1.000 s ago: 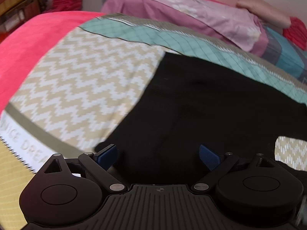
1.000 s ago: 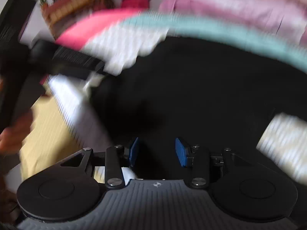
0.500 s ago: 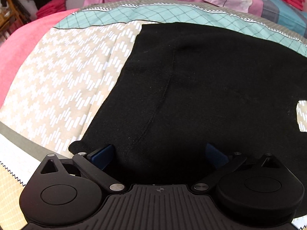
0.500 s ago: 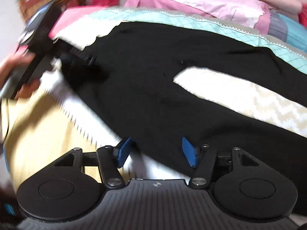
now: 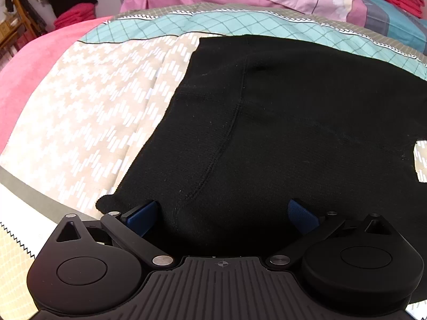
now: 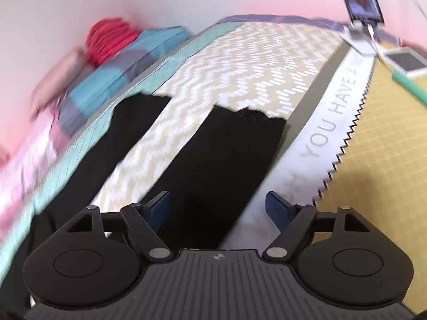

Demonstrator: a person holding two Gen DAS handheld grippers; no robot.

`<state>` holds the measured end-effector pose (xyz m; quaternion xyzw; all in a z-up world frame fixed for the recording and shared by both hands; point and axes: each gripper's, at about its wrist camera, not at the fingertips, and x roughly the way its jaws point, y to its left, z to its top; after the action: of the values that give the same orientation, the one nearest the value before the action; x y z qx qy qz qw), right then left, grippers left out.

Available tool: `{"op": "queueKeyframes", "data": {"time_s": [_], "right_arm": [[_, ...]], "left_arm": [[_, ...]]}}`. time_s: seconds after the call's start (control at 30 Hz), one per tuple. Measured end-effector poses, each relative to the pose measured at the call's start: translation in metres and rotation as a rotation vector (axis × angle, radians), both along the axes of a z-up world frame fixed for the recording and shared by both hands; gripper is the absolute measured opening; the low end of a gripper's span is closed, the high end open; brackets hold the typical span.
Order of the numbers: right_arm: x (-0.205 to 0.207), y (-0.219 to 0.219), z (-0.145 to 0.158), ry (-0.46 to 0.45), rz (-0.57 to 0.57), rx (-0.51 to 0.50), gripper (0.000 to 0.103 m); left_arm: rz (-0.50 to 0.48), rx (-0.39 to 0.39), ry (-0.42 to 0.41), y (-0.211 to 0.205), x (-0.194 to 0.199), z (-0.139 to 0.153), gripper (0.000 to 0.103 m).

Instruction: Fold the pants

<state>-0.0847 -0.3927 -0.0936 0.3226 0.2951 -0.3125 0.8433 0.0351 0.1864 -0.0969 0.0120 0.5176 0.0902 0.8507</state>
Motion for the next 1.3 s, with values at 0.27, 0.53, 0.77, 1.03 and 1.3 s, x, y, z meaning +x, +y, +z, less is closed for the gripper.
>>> {"op": "queueKeyframes", "data": {"time_s": [0.27,0.53,0.77,1.03,1.3], "right_arm": [[-0.031,-0.013,0.014,-0.018,-0.015,-0.054,0.007],[-0.082,-0.014,0.016,0.023,-0.219,-0.062,0.051],[-0.031,0.038,0.050,-0.039,0.021,-0.296,0.078],[0.062,0.170,0.061,-0.121,0.580,-0.339,0.077],[0.141,0.307,0.059,-0.153,1.199,-0.310,0.077]], "left_arm": [[0.001,0.004,-0.013,-0.003,-0.003,0.003,0.103],[-0.001,0.007,-0.027,-0.005,-0.006,0.004,0.103],[0.032,-0.004,-0.062,-0.001,-0.004,0.030,0.103],[0.042,-0.009,-0.101,-0.003,0.035,0.026,0.103],[0.089,0.032,-0.092,0.019,0.020,0.015,0.103]]}}
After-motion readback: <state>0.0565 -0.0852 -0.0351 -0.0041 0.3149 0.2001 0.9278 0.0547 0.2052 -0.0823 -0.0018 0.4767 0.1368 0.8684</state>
